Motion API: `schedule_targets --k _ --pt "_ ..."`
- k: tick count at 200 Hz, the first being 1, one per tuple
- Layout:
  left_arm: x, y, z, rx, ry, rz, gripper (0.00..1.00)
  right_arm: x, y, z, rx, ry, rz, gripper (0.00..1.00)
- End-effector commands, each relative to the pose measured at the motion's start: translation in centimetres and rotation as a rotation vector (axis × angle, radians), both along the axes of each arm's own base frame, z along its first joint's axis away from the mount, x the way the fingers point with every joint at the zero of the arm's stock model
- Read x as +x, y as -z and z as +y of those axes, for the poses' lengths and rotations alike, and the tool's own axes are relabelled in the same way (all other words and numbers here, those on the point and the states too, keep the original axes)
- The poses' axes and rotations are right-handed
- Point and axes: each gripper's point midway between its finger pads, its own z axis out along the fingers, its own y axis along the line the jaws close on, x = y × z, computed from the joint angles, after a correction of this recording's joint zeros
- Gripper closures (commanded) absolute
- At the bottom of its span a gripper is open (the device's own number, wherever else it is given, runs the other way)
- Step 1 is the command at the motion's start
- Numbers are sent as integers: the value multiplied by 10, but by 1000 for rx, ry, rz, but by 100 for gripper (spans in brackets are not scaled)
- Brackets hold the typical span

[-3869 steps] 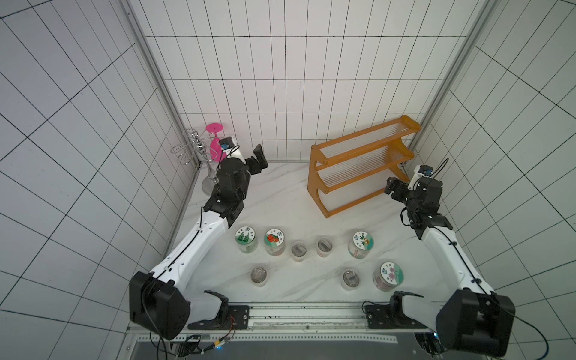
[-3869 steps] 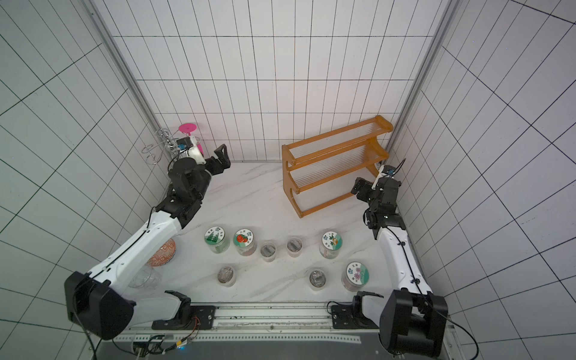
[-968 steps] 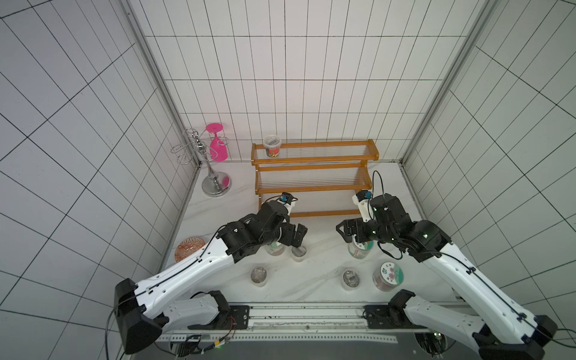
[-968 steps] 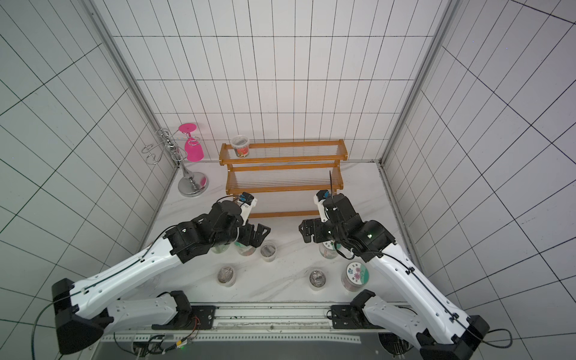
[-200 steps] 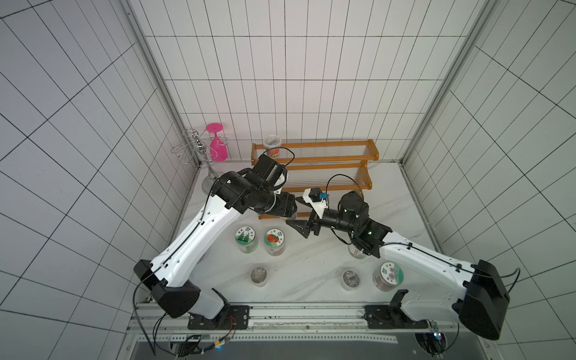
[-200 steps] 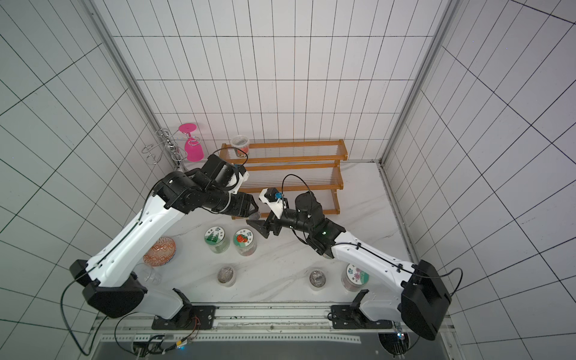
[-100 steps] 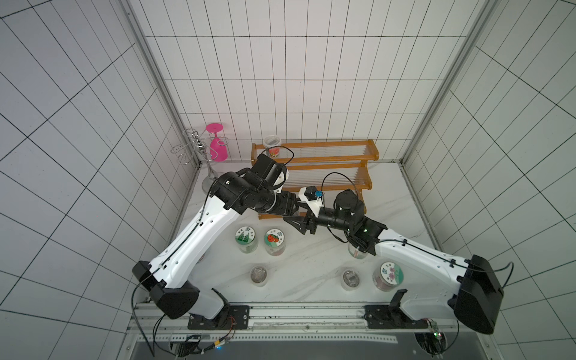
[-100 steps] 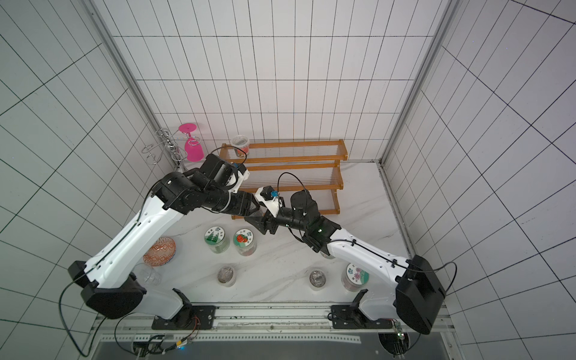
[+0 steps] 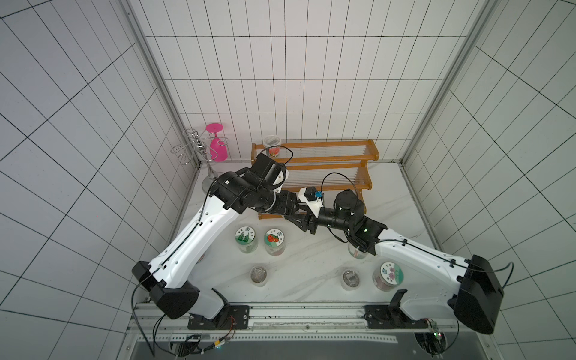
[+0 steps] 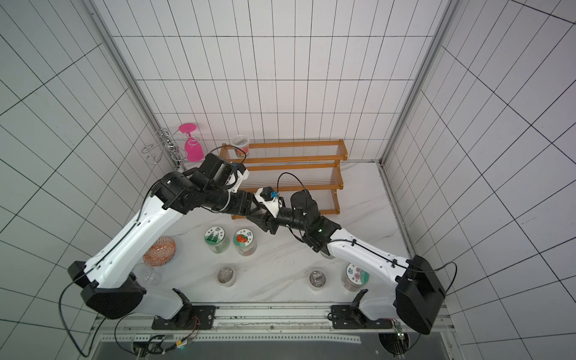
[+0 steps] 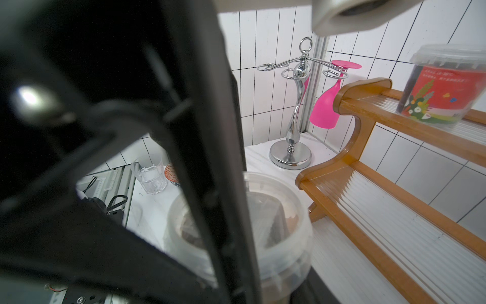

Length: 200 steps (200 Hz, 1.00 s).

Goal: Place the seed container on the shelf
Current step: Pick up the seed jar at the center of the board, then place the seed jar on the shelf.

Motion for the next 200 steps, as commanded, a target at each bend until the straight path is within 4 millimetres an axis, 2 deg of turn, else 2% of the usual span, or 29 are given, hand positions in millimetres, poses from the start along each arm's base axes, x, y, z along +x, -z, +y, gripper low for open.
schedule_targets --k 1,30,65,88,140,200 --pt "1 -25 -5 -80 26 -75 12 -4 -34 1 71 -7 -45 50" --pt "6 -59 8 -152 10 -191 1 -2 -37 -3 103 16 -59 50" --pt "5 -108 37 -202 -44 -406 1 6 -46 -7 151 64 -74 50" --pt "-1 -129 59 -209 -96 -545 1 22 -63 -15 233 133 -88 50" --pt "-24 -151 89 -283 -165 -744 1 84 -105 -28 410 309 -128 50" --pt "-37 -147 102 -319 -207 -760 1 158 -113 -19 347 495 -206 50"
